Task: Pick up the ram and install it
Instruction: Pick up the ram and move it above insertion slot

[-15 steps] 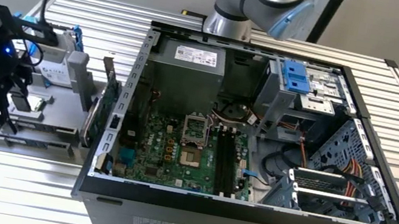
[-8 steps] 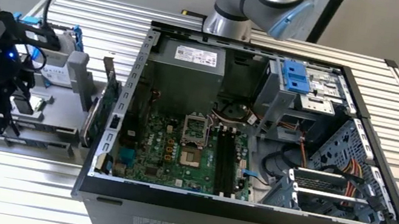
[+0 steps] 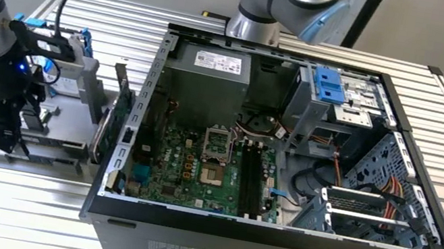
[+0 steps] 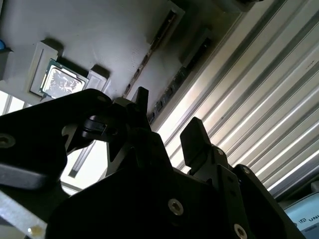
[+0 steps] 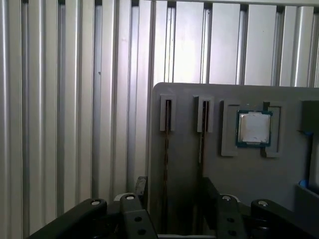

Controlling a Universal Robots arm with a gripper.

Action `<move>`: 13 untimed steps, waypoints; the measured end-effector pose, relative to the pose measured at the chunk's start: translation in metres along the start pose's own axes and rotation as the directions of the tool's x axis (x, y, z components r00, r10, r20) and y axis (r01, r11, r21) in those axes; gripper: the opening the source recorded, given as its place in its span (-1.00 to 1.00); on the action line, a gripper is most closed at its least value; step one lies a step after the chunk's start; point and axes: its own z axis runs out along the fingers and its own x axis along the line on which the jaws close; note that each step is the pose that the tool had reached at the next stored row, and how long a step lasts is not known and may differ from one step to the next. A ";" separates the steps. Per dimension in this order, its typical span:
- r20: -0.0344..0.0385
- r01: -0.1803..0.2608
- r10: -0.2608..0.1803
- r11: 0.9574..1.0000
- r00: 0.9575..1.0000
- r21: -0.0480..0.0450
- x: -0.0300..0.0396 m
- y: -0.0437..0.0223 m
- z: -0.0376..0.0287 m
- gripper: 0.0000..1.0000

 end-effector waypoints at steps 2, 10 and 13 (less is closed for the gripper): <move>0.000 0.000 0.000 1.000 1.000 0.000 -0.0001 -0.0002 0.0017 1.00; 0.000 -0.002 0.002 1.000 1.000 0.000 -0.0001 0.0024 0.0067 1.00; 0.000 -0.002 0.002 1.000 1.000 0.000 -0.0001 0.0032 0.0095 1.00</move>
